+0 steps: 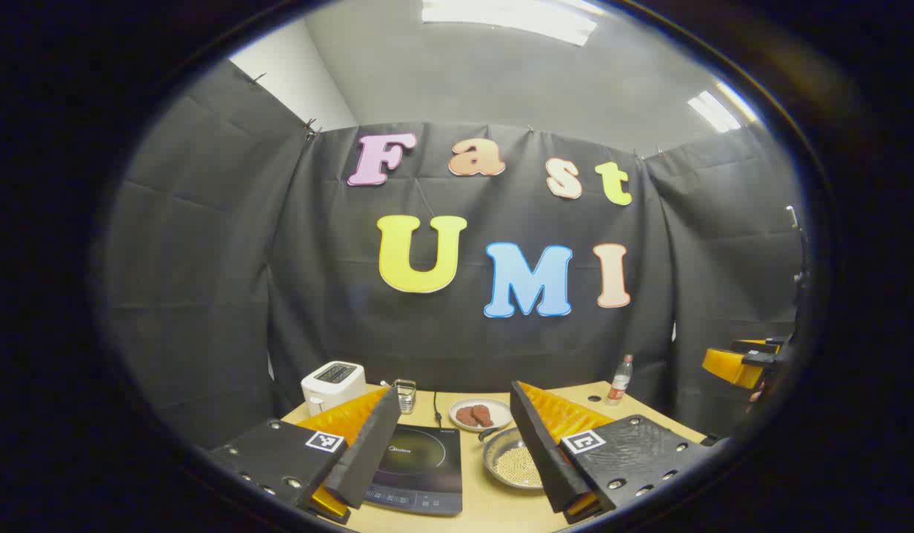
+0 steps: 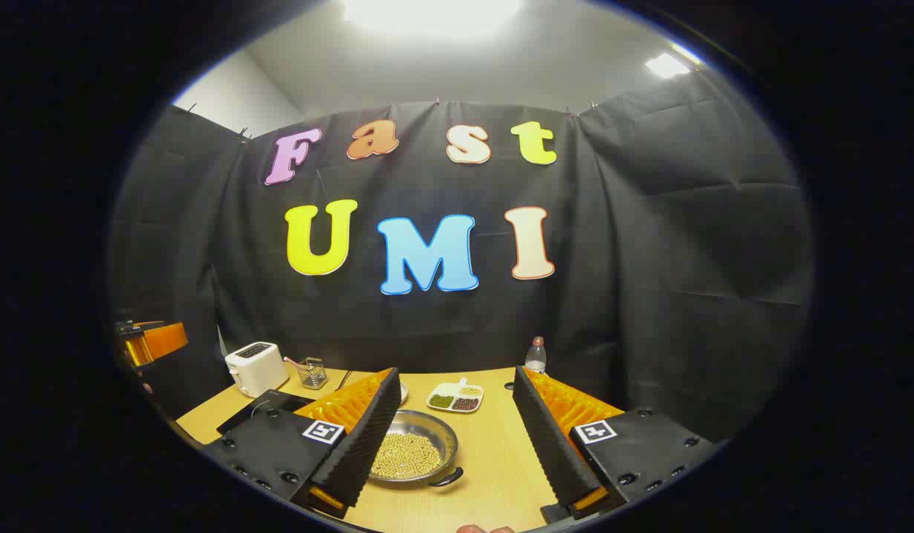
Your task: First push the handle of the pot to place it horizontally, then grasp the pot with both hands and set it on the induction cooktop.
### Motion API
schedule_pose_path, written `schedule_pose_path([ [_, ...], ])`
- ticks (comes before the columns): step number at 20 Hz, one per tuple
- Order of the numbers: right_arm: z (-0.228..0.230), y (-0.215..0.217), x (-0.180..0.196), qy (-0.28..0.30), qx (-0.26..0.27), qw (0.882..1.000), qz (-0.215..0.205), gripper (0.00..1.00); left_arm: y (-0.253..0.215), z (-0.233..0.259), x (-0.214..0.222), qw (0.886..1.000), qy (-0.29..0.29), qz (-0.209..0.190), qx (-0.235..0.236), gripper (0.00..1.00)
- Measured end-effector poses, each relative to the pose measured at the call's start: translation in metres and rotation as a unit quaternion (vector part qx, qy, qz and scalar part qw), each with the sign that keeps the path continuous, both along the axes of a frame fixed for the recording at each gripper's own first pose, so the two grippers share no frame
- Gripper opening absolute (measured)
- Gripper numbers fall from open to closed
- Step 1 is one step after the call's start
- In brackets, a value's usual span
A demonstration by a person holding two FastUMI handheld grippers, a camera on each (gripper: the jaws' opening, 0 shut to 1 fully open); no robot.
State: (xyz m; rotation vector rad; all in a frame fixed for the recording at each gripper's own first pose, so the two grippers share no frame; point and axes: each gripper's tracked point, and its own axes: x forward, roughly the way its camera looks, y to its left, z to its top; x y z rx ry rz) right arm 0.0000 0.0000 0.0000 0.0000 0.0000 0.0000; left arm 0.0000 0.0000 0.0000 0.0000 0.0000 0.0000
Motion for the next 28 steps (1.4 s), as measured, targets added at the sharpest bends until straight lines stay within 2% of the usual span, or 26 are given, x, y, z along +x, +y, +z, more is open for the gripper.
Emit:
schedule_pose_path([
  [1,0.001,0.001,-0.001,0.001,0.003,1.000,0.002,0.95,0.000,-0.001,-0.001,1.000,0.000,0.002,-0.004,0.90],
  [2,0.003,0.002,-0.002,0.002,0.004,1.000,0.004,0.95,-0.001,-0.003,-0.001,1.000,0.003,0.003,-0.010,0.87],
  [4,0.002,0.001,-0.002,0.004,-0.002,1.000,0.002,0.97,0.001,-0.007,-0.003,1.000,0.005,0.003,-0.016,0.87],
  [6,0.000,0.001,-0.003,0.008,-0.001,1.000,0.003,0.94,0.002,-0.011,-0.005,1.000,0.010,0.001,-0.010,0.90],
  [7,-0.001,0.001,-0.003,0.010,0.001,1.000,0.004,0.95,0.005,-0.013,-0.005,1.000,0.011,0.001,-0.006,0.87],
  [8,-0.002,0.002,-0.003,0.012,0.003,1.000,0.004,0.95,0.006,-0.014,-0.005,1.000,0.011,-0.001,-0.005,0.90],
  [10,-0.004,0.002,-0.005,0.017,0.002,1.000,0.004,0.97,0.007,-0.018,-0.006,1.000,0.013,-0.003,-0.008,0.87],
  [14,-0.005,0.003,-0.007,0.026,0.002,1.000,0.007,0.95,0.013,-0.022,-0.009,1.000,0.016,-0.003,-0.012,0.87],
  [15,-0.006,0.004,-0.008,0.029,0.003,1.000,0.009,0.97,0.014,-0.023,-0.010,1.000,0.017,-0.005,-0.011,0.90],
  [17,-0.007,0.006,-0.008,0.033,0.002,0.999,0.022,0.95,0.019,-0.027,-0.011,1.000,0.020,-0.004,-0.006,0.87],
  [21,-0.021,0.008,-0.007,0.057,-0.015,0.997,0.042,0.95,0.023,-0.029,-0.017,1.000,0.015,0.002,-0.004,0.87],
  [22,-0.022,0.009,-0.009,0.065,-0.018,0.997,0.047,0.95,0.021,-0.031,-0.016,1.000,0.016,-0.001,-0.005,0.90],
  [24,-0.026,0.025,-0.002,0.076,-0.022,0.995,0.065,0.97,0.019,-0.032,-0.017,1.000,0.015,-0.006,-0.003,0.90],
  [25,-0.025,0.033,0.002,0.080,-0.025,0.994,0.072,0.97,0.019,-0.033,-0.018,1.000,0.016,-0.009,-0.003,0.87],
  [26,-0.025,0.035,0.005,0.086,-0.029,0.993,0.076,0.94,0.020,-0.034,-0.018,1.000,0.017,-0.011,-0.003,0.87],
  [28,-0.027,0.042,0.008,0.098,-0.036,0.991,0.089,0.68,0.024,-0.036,-0.020,1.000,0.017,-0.011,-0.003,0.87],
])
